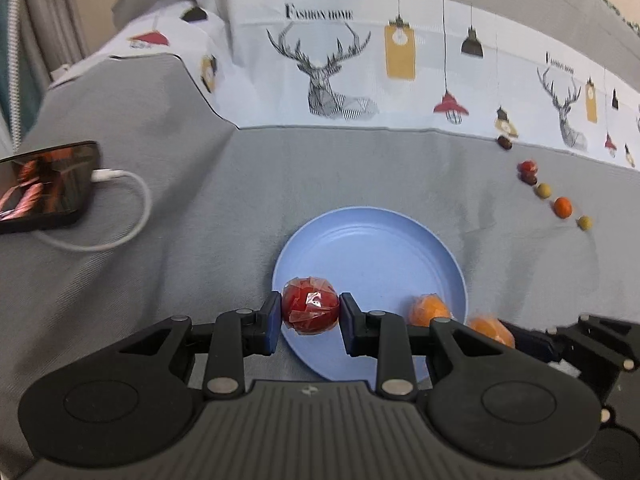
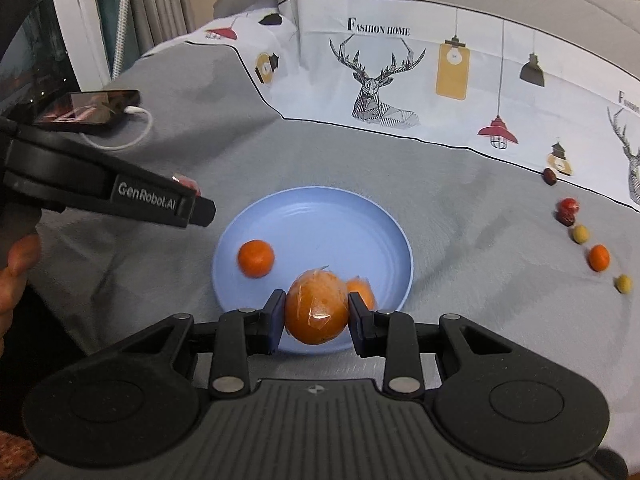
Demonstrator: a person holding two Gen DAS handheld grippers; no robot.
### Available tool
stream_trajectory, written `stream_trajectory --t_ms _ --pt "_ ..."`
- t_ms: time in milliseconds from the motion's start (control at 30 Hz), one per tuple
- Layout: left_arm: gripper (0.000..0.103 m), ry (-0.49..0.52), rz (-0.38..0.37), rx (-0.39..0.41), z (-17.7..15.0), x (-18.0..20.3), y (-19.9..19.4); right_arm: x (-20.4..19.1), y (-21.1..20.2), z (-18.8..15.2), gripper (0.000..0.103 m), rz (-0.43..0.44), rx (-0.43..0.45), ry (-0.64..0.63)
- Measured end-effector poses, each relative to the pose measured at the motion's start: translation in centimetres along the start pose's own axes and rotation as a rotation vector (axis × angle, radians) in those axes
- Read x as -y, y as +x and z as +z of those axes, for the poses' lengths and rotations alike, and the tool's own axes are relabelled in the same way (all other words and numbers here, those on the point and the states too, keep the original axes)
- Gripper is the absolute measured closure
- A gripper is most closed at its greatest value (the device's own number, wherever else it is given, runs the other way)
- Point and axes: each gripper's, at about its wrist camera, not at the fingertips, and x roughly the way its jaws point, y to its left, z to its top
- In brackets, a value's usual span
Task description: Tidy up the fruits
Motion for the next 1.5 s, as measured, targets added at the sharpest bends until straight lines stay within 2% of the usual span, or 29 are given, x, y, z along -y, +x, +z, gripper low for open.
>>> stream_trajectory --t_ms 300,467,567,633,667,700,767,800,867,933,1100,1200,1333,1500 --pt "0.069 0.040 -0.006 -0.057 2.2 1.0 6.6 2.8 5.8 1.6 0.069 -0.029 -0.026 -0.001" --pt "0.069 0.071 0.007 -0.068 2.9 1.2 9.1 4.0 8.0 1.6 0.068 -0.024 -0.057 0.019" --pt "0.067 0.092 0.007 -0.049 3.1 1.2 9.9 4.2 9.0 1.6 0.068 -0.016 -0.068 0.014" --pt "0.030 0.100 0.019 -0.032 3.3 1.3 9.9 4.2 9.3 1.9 0.062 -0.017 -0.068 0.014" --pt "0.003 0.095 0.030 -0.016 3.4 1.2 9.6 4.3 9.2 2.2 0.047 -0.028 -0.068 0.026" --pt "0.000 0.087 0.036 0.010 3.4 1.1 9.0 4.4 9.0 2.3 0.034 -0.036 -0.063 0.039" --pt "0.000 0.089 0.019 0.048 3.4 0.9 7.7 4.6 8.1 2.4 0.021 -0.033 -0.056 0.067" --pt "0.000 0.101 0.004 0.038 3.4 0.8 7.2 4.7 7.6 2.4 0.016 -0.034 -0.065 0.083" --pt "0.000 0.118 -0.024 0.010 3.1 0.6 6.0 4.7 6.2 2.0 0.013 -0.031 -0.099 0.120" --pt "0.000 0.103 -0.013 -0.016 2.2 0.4 4.5 4.6 4.4 1.2 0.012 -0.003 -0.116 0.152" --pt "0.000 -0.015 0.004 -0.115 -1.1 -0.7 1.0 2.5 -1.0 -1.0 0.004 -0.011 -0.119 0.172" --pt "0.000 -0.064 0.022 -0.118 -2.9 -1.1 -1.3 1.2 -4.0 -2.0 0.002 -0.044 -0.066 0.163" --pt "0.000 -0.049 0.065 -0.075 -4.4 -1.3 -4.4 -0.1 -7.3 -2.2 0.001 -0.108 0.046 0.141" --pt "0.000 -0.060 0.085 -0.012 -4.9 -1.2 -8.2 -0.7 -10.8 -2.3 0.001 -0.103 0.150 0.158"
